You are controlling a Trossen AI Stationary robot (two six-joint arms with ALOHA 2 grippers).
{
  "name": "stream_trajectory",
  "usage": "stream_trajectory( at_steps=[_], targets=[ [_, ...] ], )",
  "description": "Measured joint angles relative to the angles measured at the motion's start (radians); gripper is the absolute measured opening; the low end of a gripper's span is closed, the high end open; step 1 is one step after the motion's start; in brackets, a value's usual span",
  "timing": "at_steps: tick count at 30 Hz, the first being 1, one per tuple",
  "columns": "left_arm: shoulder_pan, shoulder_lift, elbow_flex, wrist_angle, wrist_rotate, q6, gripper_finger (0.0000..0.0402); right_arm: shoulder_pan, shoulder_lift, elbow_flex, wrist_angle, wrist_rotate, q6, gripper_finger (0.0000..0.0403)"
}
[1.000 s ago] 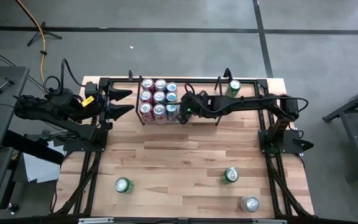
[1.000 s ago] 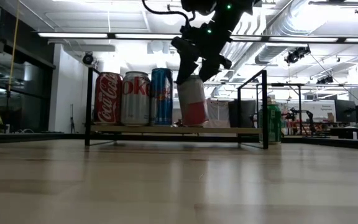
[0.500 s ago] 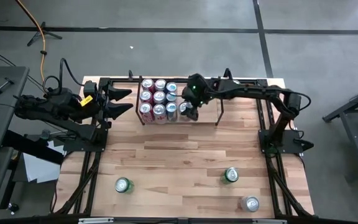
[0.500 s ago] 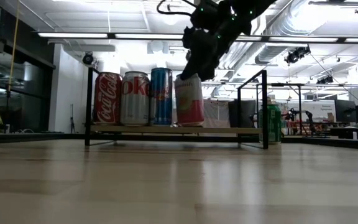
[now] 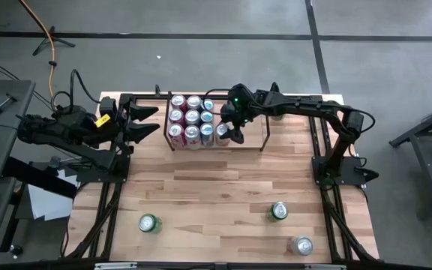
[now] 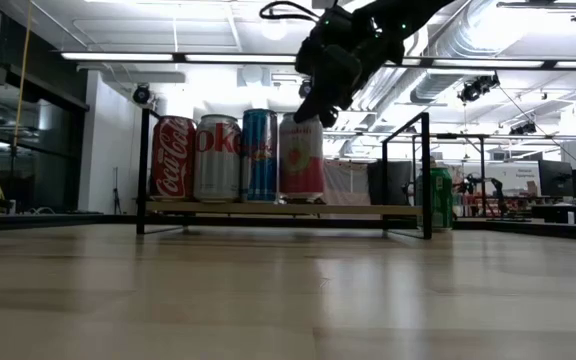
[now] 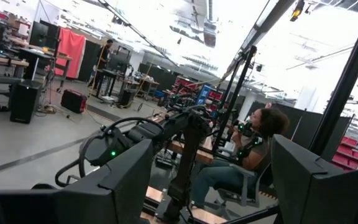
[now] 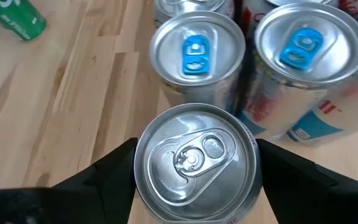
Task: Place canned beverage on shelf
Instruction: Put the left pink soda can on the shelf
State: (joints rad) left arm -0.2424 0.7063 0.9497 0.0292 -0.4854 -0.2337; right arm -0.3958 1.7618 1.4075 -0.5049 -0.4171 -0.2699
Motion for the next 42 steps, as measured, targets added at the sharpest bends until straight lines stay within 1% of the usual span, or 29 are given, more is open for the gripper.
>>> stream_trajectory(
  at_steps=[4, 8, 11, 37, 42],
  targets=[
    [0.000, 0.000, 0.000, 0.000, 0.000, 0.000, 0.0234, -0.002, 0.000, 0.000, 0.000, 0.006, -0.003, 0.0275],
    [0.000, 0.000, 0.000, 0.000, 0.000, 0.000, 0.0234, -0.002, 0.000, 0.000, 0.000, 0.006, -0.002, 0.0299],
    [0.000, 0.000, 0.000, 0.000, 0.000, 0.000, 0.0234, 0.000, 0.000, 0.000, 0.000, 0.006, -0.002, 0.0305],
    [-0.001, 0.000, 0.000, -0.001, 0.004, 0.000, 0.0234, 0.006, 0.000, 0.000, 0.000, 0.034, 0.003, 0.0311],
    [-0.001, 0.000, 0.000, -0.001, 0.004, 0.000, 0.0234, 0.006, 0.000, 0.000, -0.022, 0.033, 0.007, 0.0312]
  ],
)
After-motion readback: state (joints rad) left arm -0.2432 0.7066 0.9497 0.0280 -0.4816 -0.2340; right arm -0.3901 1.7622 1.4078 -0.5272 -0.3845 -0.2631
